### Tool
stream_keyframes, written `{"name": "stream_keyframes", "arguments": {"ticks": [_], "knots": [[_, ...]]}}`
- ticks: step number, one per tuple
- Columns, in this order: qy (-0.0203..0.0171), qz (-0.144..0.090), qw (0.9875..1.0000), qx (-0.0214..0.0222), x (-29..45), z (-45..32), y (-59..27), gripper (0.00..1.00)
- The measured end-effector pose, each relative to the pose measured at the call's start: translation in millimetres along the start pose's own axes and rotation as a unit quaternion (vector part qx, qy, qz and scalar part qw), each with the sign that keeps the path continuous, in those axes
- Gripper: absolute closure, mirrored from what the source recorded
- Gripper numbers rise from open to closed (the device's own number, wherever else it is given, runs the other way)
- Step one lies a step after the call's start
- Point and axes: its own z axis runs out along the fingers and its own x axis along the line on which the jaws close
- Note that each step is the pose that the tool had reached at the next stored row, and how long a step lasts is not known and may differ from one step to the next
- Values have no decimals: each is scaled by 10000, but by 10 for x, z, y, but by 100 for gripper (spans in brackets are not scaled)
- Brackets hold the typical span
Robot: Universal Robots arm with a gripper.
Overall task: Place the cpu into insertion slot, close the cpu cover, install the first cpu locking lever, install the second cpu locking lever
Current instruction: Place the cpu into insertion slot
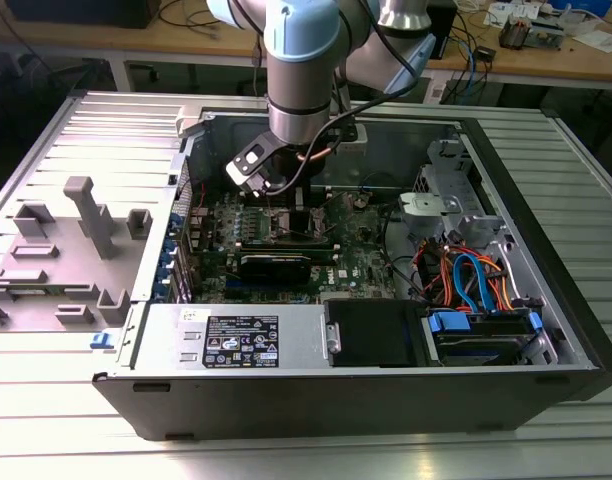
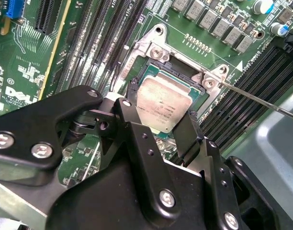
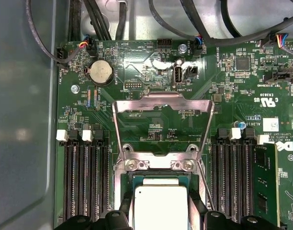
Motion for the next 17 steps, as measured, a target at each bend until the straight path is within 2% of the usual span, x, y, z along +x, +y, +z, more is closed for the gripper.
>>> {"name": "stream_keyframes", "arguments": {"ticks": [17], "knots": [[1,0,10000,-1,0,13,0,46]]}}
